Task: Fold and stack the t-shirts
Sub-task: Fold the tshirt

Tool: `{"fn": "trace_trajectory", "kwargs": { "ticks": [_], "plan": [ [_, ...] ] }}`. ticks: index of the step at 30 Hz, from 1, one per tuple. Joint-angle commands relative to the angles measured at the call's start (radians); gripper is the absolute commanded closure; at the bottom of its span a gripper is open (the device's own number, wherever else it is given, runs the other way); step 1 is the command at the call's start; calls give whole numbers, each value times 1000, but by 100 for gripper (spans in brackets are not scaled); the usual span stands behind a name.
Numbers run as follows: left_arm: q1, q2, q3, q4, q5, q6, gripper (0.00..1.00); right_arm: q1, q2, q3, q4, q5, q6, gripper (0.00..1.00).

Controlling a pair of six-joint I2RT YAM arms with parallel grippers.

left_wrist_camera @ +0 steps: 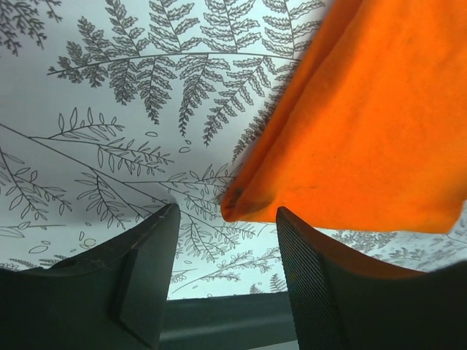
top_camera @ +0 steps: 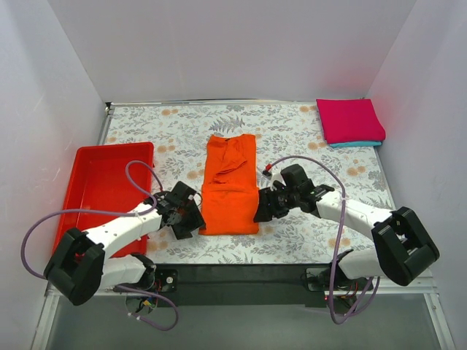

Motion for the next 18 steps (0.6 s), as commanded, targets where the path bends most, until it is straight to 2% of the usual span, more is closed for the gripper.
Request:
{"fn": "trace_trajectory", "kwargs": {
  "ticks": [1,5,11,18],
  "plan": [
    [-12,35,38,1,-26,27,49,31,-15,57,-203,200,34,48],
    [-37,99,56,14,-26,46,53,89,6,94,-258,292,85,49],
    [-58,158,61,7,-23,61,66,150,57,135,-300,378,154,52],
    [-72,185,48,4,-11,53,86,206,138,178,-301,390,198,53]
  ]
}}
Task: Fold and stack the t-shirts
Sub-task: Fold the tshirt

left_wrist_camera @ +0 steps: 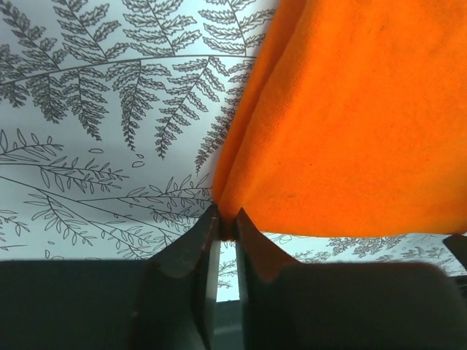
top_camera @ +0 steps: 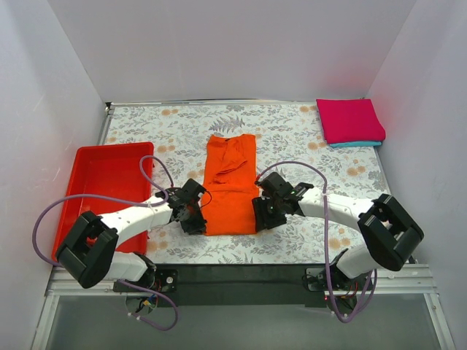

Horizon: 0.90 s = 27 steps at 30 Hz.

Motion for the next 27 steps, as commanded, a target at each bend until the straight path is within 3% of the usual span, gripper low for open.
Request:
{"fn": "trace_trajectory", "kwargs": {
  "ticks": [1,4,6,18,27],
  "plan": [
    [-13,34,-21,-20,-16,11,87,28,29,59,-21,37,39,53],
    [-19,37,-12,-23,-11,12,98,51,37,79,-34,63,54,53],
    [-19,34,-8,-29,-11,11,100,54,40,82,-34,72,66,53],
    [-21,44,14,-66,-11,6,100,111,133,64,-46,124,59,58],
    [-19,49,31,-105,38,16,100,180,232,81,-195,235,51,61]
  ]
}}
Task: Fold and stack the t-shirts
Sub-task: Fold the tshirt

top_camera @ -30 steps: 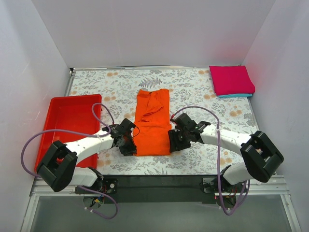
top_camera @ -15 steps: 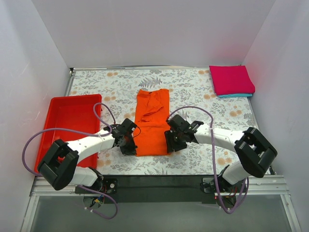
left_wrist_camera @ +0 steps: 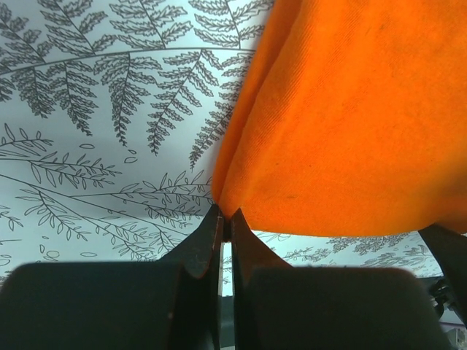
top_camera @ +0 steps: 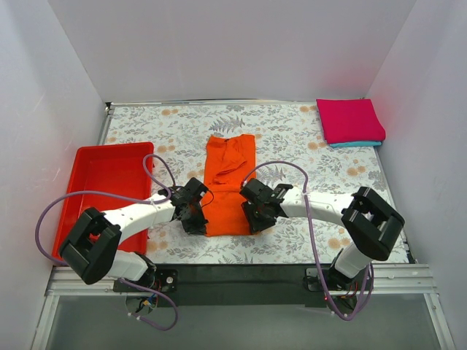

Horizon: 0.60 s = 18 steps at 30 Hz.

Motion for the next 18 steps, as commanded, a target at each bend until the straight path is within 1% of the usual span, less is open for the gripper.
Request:
{"fn": "trace_trajectory", "kwargs": {
  "ticks": [1,6,7,9,10,12,15,16,17,18],
  "plan": [
    [-10,14,0,-78,16,13,100,20,92,-62,-131,71,2,62],
    [-10,22,3,-94,14,21,100,18,103,-81,-142,109,16,65],
    [-10,22,3,-94,19,21,100,20,109,-79,-142,112,12,68],
    [-10,30,7,-103,25,30,100,18,122,-75,-149,104,-1,77],
    [-10,28,12,-117,29,33,100,18,118,-76,-152,95,-5,88],
    [-11,22,21,-137,52,47,100,20,88,-95,-154,55,-16,99],
    [-10,-1,42,-198,129,73,100,18,16,-102,-203,-10,-50,99],
    [-11,-33,52,-239,146,76,100,18,-2,-98,-226,-30,-76,99],
    [-10,-48,53,-259,158,82,100,18,-15,-90,-249,-76,-90,99],
    [-10,-67,52,-279,195,94,100,20,-41,-75,-307,-93,-103,99]
  ]
}}
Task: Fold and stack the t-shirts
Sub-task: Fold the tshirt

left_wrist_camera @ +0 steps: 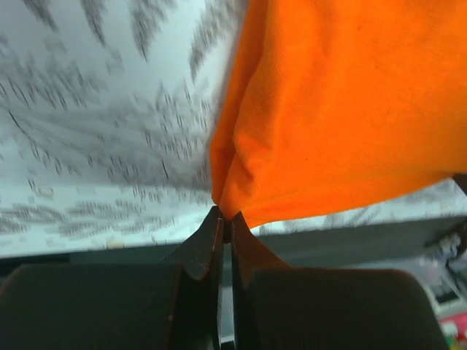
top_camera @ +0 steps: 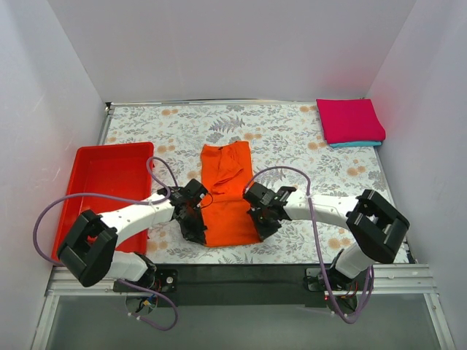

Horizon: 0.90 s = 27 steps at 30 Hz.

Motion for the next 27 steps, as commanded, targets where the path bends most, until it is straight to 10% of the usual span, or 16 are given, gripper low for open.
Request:
{"fn": "trace_trajectory", "kwargs": {
  "ticks": [1,11,27],
  "plan": [
    [-5,-88,19,-195,104,54,100,9,-19,-40,-286,-86,-98,99],
    [-17,-287,65,-381,371,50,100,9,-147,56,-594,-240,-198,99],
    [201,-25,455,-216,34,134,100,-261,83,657,-708,-51,-375,99]
  ]
}}
